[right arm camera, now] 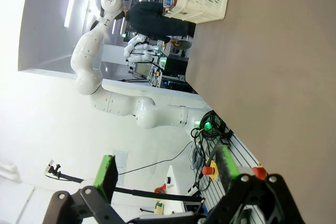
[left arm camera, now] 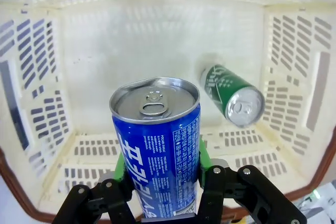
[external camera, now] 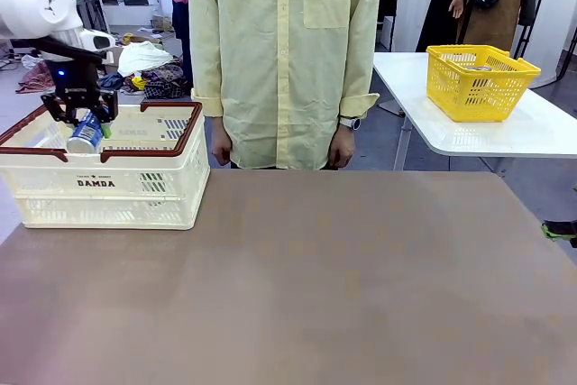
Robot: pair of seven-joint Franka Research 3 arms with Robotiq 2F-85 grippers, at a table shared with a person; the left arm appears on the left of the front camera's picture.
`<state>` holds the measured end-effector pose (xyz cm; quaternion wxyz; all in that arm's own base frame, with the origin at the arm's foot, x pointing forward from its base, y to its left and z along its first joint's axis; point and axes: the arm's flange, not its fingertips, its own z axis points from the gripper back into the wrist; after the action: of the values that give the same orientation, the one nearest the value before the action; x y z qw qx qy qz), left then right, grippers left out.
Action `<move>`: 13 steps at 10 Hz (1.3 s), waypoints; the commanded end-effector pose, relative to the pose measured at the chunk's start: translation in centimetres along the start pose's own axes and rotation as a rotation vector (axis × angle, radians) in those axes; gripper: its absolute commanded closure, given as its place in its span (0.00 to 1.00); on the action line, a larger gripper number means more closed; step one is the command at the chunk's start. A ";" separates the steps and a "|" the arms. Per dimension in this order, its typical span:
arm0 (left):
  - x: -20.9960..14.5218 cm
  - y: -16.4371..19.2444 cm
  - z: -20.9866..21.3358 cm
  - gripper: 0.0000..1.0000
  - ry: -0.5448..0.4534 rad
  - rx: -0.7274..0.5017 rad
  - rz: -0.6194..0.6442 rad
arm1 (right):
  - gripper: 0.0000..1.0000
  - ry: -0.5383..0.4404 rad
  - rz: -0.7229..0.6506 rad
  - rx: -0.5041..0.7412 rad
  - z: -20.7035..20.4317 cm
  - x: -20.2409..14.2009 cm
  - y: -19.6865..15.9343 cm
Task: Place the drinks into the Shopping basket.
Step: Pick up one drink and place it into the Shopping basket.
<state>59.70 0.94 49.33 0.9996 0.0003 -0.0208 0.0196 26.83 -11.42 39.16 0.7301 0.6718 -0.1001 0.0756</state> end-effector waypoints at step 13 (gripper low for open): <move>3.8 -2.1 -6.0 0.00 0.139 0.020 -0.011 | 0.00 0.006 -0.011 0.005 0.1 0.0 0.4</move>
<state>63.08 -0.94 42.76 0.9989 0.0022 0.0436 0.0151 26.83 -11.42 39.17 0.7300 0.6718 -0.1001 0.0757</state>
